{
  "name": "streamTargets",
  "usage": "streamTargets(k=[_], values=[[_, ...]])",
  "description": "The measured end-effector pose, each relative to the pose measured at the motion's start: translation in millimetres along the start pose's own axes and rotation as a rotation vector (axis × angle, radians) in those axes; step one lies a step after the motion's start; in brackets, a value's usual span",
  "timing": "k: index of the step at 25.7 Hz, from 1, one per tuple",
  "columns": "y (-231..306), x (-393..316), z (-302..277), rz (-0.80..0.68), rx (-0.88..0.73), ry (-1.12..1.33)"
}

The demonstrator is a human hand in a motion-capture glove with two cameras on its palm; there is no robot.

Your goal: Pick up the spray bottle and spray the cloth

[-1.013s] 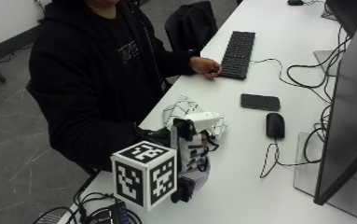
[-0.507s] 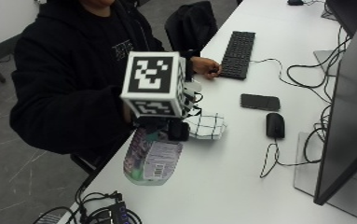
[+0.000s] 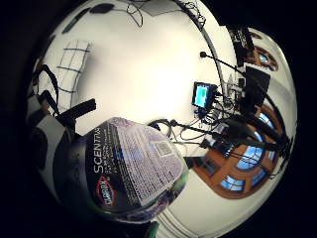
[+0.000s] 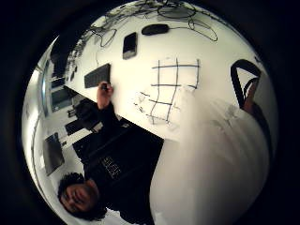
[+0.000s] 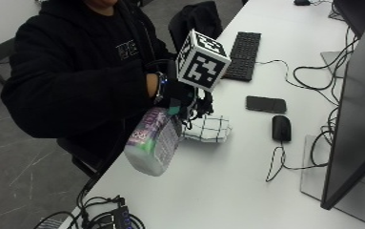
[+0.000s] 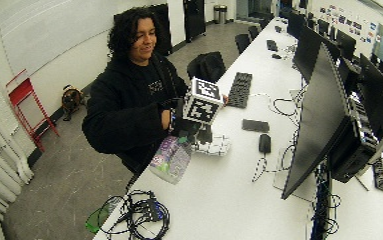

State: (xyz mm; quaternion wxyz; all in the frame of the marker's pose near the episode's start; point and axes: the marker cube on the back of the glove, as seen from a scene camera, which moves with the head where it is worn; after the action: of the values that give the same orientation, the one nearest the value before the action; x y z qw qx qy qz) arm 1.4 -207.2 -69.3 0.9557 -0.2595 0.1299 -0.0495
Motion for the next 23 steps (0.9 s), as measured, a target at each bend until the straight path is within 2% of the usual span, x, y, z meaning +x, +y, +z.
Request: streamTargets(k=[3, 7, 15, 23], values=[[-22, -13, -1, 0.028, -0.031, 0.071], [-14, -32, 23, -0.006, -0.125, 0.167], [-34, -60, 65, -0.026, -0.247, 0.301], [-59, -69, 76, -0.001, -0.273, 0.350]])
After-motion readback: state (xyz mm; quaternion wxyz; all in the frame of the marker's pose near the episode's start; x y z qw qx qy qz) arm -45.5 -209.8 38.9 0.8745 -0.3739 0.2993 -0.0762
